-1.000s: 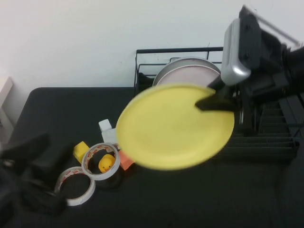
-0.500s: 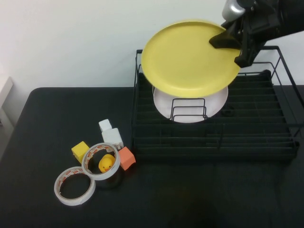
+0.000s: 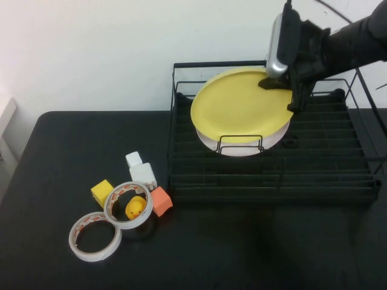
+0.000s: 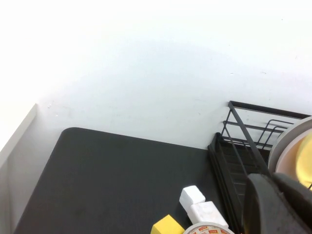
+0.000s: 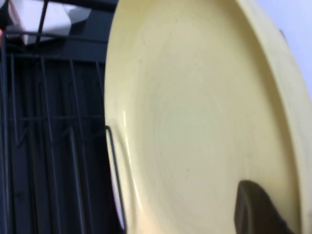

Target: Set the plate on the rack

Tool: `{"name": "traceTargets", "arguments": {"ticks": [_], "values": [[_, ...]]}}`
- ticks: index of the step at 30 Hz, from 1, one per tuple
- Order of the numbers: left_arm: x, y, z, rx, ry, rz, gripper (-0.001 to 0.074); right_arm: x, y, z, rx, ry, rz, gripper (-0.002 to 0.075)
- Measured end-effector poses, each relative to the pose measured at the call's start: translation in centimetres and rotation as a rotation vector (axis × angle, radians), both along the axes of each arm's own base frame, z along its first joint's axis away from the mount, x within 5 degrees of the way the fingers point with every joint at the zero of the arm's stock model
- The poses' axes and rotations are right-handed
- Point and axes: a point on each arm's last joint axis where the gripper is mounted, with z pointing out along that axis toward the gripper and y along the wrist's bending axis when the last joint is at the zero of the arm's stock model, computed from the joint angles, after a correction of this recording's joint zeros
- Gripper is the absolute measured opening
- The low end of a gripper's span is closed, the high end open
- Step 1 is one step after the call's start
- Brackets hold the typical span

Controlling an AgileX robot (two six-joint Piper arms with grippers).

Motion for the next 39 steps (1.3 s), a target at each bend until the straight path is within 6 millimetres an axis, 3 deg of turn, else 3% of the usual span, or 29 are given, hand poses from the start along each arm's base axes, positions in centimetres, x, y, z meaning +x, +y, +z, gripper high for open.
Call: {"name": "traceTargets", "arguments": {"ticks": [5, 14, 20, 24, 27, 30, 35, 39], "values": [[0.0, 0.0, 0.0, 0.000, 0.000, -0.002, 0.0000, 0.6, 0.1, -1.7, 0.003, 0.026, -0.009, 0.0113], [0.0, 0.0, 0.0, 0.000, 0.000, -0.002, 0.0000, 0.9, 0.2, -2.1, 0.039, 0.065, -0.062, 0.0122], [0.0, 0.0, 0.0, 0.000, 0.000, -0.002, 0.0000, 1.2, 0.1, -1.9, 0.065, 0.053, -0.113, 0.0325], [0.0, 0.0, 0.0, 0.000, 0.000, -0.002, 0.0000, 1.3, 0.0, -1.5, 0.092, 0.052, -0.154, 0.0382], [0.0, 0.0, 0.0, 0.000, 0.000, -0.002, 0.0000, 1.0, -0.2, 0.2, 0.142, 0.046, -0.204, 0.0385], [0.0, 0.0, 0.0, 0.000, 0.000, -0.002, -0.0001, -0.1, -0.5, 3.3, 0.226, 0.045, -0.269, 0.0339], [0.0, 0.0, 0.0, 0.000, 0.000, -0.002, -0.0001, -3.1, -1.3, 9.5, 0.360, 0.022, -0.324, 0.0158], [0.0, -0.1, 0.0, -0.001, -0.002, -0.011, -0.0001, -5.3, -1.7, 11.9, 0.349, 0.028, -0.285, 0.0055]]}}
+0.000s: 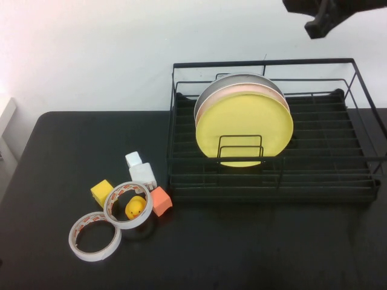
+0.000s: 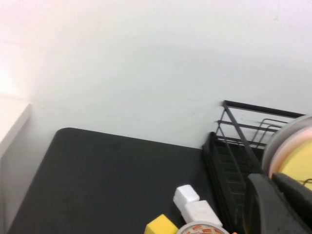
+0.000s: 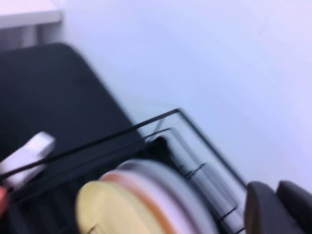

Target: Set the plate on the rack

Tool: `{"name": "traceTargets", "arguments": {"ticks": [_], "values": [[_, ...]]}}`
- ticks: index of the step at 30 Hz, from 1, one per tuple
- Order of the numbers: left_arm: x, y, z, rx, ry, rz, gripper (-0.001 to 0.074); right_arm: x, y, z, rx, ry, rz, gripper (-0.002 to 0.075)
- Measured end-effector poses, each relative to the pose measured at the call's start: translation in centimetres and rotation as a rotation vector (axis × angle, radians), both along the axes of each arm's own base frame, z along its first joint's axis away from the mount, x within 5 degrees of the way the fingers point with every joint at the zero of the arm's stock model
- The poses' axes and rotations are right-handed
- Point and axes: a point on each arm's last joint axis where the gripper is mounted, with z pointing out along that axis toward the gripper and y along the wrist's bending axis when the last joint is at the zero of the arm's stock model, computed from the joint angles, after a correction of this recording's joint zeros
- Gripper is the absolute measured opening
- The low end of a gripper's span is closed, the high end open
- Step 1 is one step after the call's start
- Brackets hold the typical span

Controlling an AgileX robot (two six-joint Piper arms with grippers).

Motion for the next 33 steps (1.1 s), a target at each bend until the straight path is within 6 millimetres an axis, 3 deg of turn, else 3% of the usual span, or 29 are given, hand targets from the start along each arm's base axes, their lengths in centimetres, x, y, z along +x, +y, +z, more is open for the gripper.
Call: {"name": "traceTargets", "arguments": {"ticks": [5, 10, 14, 17, 22, 29, 33], "values": [[-0.2, -0.4, 0.2, -0.014, -0.015, -0.054, -0.0001, -2.1, 0.0, 0.6, -0.014, 0.119, 0.061, 0.0006], [-0.7, -1.2, 0.1, -0.095, -0.038, -0.168, -0.0001, -5.4, -0.2, 3.6, 0.016, 0.117, 0.114, 0.0000], [-1.4, -1.6, -1.8, -0.097, -0.029, -0.262, -0.0001, -9.3, -0.9, 6.6, 0.095, 0.017, 0.112, 0.0000], [-1.7, -1.5, -4.0, -0.086, 0.000, -0.271, -0.0001, -12.8, -1.6, 7.7, 0.147, -0.073, 0.106, 0.0000], [-2.1, -1.2, -6.0, -0.074, 0.020, -0.273, -0.0001, -18.3, -2.6, 6.9, 0.192, -0.183, 0.137, 0.0000], [-2.2, -1.3, -6.1, -0.076, 0.018, -0.287, -0.0001, -25.6, -4.4, 4.2, 0.243, -0.270, 0.112, 0.0000], [-2.2, -1.3, -6.1, -0.078, 0.016, -0.294, -0.0001, -28.7, -5.3, 2.5, 0.277, -0.308, 0.082, 0.0000]]}}
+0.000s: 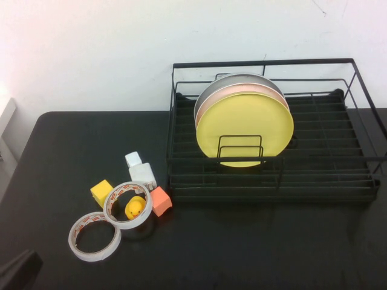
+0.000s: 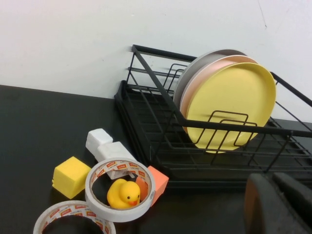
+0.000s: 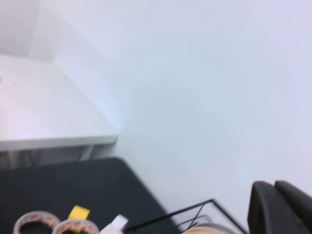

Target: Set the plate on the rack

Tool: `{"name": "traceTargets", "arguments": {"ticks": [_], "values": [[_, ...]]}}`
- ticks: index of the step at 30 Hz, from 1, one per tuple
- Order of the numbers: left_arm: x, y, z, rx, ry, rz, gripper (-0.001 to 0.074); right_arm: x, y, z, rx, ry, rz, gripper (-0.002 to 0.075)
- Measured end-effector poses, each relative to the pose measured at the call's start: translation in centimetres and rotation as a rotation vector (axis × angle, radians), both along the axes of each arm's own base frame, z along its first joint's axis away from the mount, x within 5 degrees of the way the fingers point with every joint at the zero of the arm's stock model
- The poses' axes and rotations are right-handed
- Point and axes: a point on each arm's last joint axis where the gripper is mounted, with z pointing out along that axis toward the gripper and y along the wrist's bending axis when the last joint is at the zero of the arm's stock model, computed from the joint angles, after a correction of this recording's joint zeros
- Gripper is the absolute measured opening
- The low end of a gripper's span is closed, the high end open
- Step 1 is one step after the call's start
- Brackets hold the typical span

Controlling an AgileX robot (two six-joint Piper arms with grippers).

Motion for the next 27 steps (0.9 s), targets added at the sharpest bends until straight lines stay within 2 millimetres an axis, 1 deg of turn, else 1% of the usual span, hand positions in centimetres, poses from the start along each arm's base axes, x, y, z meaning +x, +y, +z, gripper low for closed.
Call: {"name": "traceTargets", "arguments": {"ticks": [3, 6, 9, 13, 16, 19, 22, 27], "values": [[0.0, 0.0, 0.0, 0.002, -0.001, -0.001, -0.0001, -2.4, -0.7, -0.5, 0.020, -0.073, -0.027, 0.0000], [0.0, 0.0, 0.0, 0.006, -0.004, -0.003, -0.0001, -4.3, -1.2, -0.5, 0.031, -0.135, -0.037, 0.0000], [0.0, 0.0, 0.0, 0.006, -0.004, -0.003, -0.0001, -5.7, -1.4, -0.7, 0.033, -0.165, -0.021, 0.0000], [0.0, 0.0, 0.0, 0.006, -0.004, -0.005, -0.0001, -6.8, -1.2, -1.5, 0.006, -0.156, 0.044, 0.0000], [0.0, 0.0, 0.0, 0.007, -0.004, -0.005, -0.0001, -6.6, -1.1, -2.2, 0.022, -0.111, 0.045, 0.0000], [0.0, 0.0, 0.0, 0.007, -0.004, -0.005, -0.0001, -5.6, -1.5, -3.3, 0.068, -0.063, -0.028, 0.0000], [0.0, 0.0, 0.0, 0.009, -0.006, -0.005, -0.0001, -4.7, -1.8, -5.0, 0.067, -0.040, -0.101, 0.0000], [0.0, 0.0, 0.0, 0.009, -0.005, -0.005, -0.0001, -5.0, -2.3, -7.7, 0.042, -0.031, -0.148, -0.0001]]}}
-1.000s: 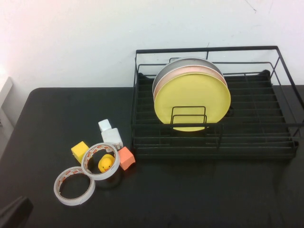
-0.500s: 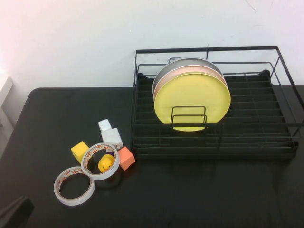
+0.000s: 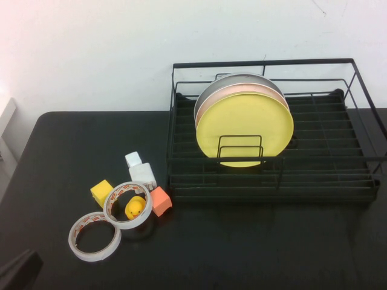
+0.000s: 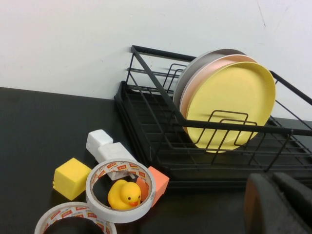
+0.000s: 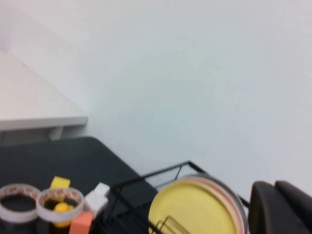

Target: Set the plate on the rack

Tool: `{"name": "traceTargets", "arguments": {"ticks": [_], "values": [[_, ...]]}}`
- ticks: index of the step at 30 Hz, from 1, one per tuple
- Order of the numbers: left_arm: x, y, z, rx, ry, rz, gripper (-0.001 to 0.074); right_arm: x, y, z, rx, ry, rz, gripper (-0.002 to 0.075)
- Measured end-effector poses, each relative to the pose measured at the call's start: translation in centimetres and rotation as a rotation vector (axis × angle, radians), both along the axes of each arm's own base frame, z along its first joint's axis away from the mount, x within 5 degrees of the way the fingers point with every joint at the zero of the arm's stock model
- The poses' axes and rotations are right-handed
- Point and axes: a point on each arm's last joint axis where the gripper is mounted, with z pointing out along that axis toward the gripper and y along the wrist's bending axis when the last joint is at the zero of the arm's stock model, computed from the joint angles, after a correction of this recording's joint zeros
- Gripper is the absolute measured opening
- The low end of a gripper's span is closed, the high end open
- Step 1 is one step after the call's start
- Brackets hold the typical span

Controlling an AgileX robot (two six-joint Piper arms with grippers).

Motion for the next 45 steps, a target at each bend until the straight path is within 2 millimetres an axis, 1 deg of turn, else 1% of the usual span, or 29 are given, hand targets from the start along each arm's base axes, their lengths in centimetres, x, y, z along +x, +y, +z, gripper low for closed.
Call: {"name": "traceTargets", "arguments": {"ticks": [5, 10, 14, 17, 22, 27, 29, 32, 34, 38, 45], "values": [[0.0, 0.0, 0.0, 0.000, 0.000, 0.000, -0.0001, -0.2, -0.1, -2.3, -0.016, 0.030, -0.007, -0.0001], [0.0, 0.0, 0.0, 0.001, -0.001, 0.000, -0.0001, 0.4, -0.3, -4.2, -0.002, 0.087, -0.043, -0.0001], [0.0, 0.0, 0.0, 0.001, -0.001, 0.000, -0.0001, 0.7, -0.7, -6.5, 0.037, 0.175, -0.107, -0.0001], [0.0, 0.0, 0.0, 0.001, -0.001, 0.000, -0.0001, 0.5, -1.7, -8.1, 0.039, 0.242, -0.222, -0.0001], [0.0, 0.0, 0.0, 0.001, -0.001, 0.000, -0.0001, -0.3, -3.8, -10.9, 0.089, 0.351, -0.494, -0.0001], [0.0, 0.0, 0.0, 0.001, -0.001, 0.000, -0.0001, -0.9, -5.7, -13.7, 0.114, 0.323, -0.745, -0.0001], [0.0, 0.0, 0.0, 0.001, -0.001, 0.000, -0.0001, -0.9, -6.1, -14.8, 0.147, 0.319, -0.810, -0.0001], [0.0, 0.0, 0.0, 0.001, -0.001, 0.000, -0.0001, -0.7, -6.5, -16.5, 0.231, 0.362, -0.864, -0.0001], [0.0, 0.0, 0.0, 0.001, -0.001, 0.000, -0.0001, -0.6, -6.6, -17.0, 0.266, 0.372, -0.874, -0.0001], [0.0, 0.0, 0.0, 0.001, -0.001, 0.000, -0.0001, -0.6, -6.6, -16.9, 0.302, 0.377, -0.878, -0.0001], [0.0, 0.0, 0.0, 0.001, -0.001, 0.000, -0.0001, -0.7, -6.5, -17.2, 0.296, 0.402, -0.874, -0.0001]]}}
